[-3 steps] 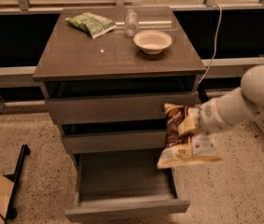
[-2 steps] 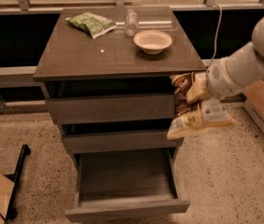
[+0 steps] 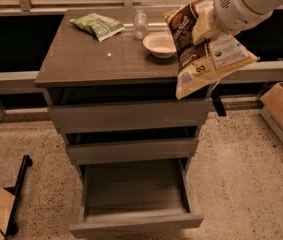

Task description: Pick brown chip bag from bottom drawer and place on counter

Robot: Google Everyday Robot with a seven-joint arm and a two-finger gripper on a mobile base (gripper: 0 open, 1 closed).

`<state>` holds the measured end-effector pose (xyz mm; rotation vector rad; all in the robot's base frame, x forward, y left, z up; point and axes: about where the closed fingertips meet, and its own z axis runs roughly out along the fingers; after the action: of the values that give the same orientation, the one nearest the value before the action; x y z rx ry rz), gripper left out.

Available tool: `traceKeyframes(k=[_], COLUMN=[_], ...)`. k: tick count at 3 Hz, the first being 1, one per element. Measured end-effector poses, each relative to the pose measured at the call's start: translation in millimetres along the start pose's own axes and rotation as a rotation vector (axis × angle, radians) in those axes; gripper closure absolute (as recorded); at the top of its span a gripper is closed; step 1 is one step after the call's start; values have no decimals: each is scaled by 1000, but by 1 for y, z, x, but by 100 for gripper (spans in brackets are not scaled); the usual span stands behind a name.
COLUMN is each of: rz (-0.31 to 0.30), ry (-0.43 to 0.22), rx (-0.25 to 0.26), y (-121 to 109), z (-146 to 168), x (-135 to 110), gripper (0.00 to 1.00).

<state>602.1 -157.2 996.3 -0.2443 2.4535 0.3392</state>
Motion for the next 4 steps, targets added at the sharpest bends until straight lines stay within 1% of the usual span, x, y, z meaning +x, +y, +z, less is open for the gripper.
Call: traceKeyframes(k=[1, 2, 3, 4], rz=[0, 21, -22, -97], ry=[0, 0, -58, -84], rx=[0, -6, -94, -215], y=[0, 4, 41, 95], z=[0, 11, 29, 60], x=[0, -8, -43, -74], gripper=[100, 100, 100, 100])
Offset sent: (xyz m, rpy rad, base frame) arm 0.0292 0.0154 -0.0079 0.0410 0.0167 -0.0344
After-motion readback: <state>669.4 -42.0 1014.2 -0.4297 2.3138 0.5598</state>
